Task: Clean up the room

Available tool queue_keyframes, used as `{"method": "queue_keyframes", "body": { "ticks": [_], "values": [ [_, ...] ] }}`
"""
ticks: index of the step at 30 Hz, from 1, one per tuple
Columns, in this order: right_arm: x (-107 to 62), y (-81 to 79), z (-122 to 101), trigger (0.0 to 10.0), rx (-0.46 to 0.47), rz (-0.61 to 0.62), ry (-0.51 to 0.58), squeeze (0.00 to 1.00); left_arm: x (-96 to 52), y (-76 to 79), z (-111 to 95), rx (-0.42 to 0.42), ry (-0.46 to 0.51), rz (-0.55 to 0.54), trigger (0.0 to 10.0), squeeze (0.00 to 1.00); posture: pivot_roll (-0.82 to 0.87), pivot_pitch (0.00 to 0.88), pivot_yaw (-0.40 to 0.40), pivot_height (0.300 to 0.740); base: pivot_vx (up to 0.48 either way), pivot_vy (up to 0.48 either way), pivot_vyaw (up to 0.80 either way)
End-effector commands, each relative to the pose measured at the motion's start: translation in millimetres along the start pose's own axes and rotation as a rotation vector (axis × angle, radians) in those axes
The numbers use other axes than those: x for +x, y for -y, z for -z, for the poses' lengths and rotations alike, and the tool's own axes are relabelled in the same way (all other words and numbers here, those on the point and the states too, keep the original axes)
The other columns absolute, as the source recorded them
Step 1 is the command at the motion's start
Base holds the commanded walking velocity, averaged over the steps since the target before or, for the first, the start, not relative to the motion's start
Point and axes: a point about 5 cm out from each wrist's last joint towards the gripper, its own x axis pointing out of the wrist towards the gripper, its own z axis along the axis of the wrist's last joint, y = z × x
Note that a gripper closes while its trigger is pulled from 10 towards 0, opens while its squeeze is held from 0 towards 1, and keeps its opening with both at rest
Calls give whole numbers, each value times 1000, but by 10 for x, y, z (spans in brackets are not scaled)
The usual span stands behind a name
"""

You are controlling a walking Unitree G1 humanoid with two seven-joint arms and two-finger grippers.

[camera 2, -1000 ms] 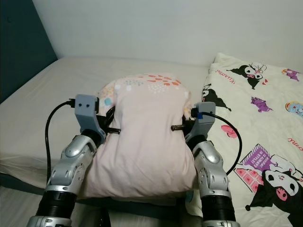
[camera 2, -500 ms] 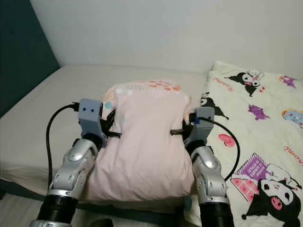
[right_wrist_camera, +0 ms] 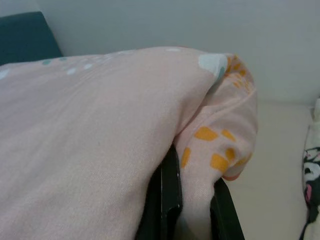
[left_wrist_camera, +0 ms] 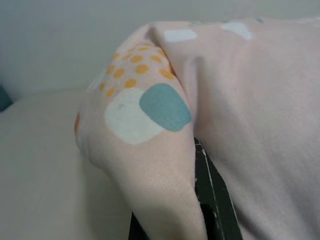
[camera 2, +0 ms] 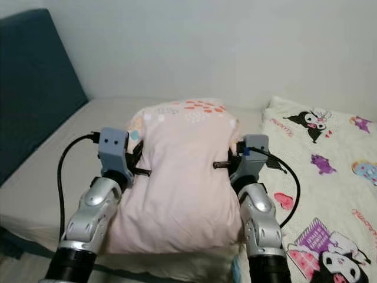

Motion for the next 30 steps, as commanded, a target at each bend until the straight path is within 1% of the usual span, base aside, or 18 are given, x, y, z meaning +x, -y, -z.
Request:
{"method": "queue_keyframes", "body": {
  "ticks": [1,5,12,14,17,19,23,24,30],
  "values": [
    [18,-137,-92,10000,-14,-48,61,0,2,101,-66,9,47,39,10000,0,-37,46,10,727,0,0,0],
    [-8,-133,-74,10000,-20,-42,57,0,-1,121,-53,3,44,39,10000,0,-42,44,14,740,0,0,0],
    [-63,-98,-22,10000,-20,-17,38,0,-12,178,-19,-10,35,38,10000,0,-43,45,20,740,0,0,0],
    [-84,-77,25,10000,-37,4,25,0,-20,192,10,-13,23,37,10000,0,-44,48,22,740,0,0,0],
    [-98,-60,71,10000,-33,18,3,0,-30,201,35,-16,15,37,10000,0,-43,50,21,740,0,0,0],
    [-136,-25,149,10000,-45,30,-32,0,-63,201,117,4,-14,41,10000,0,-44,47,17,740,0,0,0],
    [-169,0,214,10000,-47,37,-62,0,-79,196,154,14,-26,42,10000,0,-44,48,15,740,0,0,0],
    [-198,17,265,10000,-39,38,-79,0,-85,198,160,24,-29,46,10000,0,-42,48,15,740,0,0,-800],
    [-242,54,336,10000,-30,56,-101,0,-91,207,163,35,-35,56,10000,0,-41,49,18,740,0,0,-800]
  ]
}}
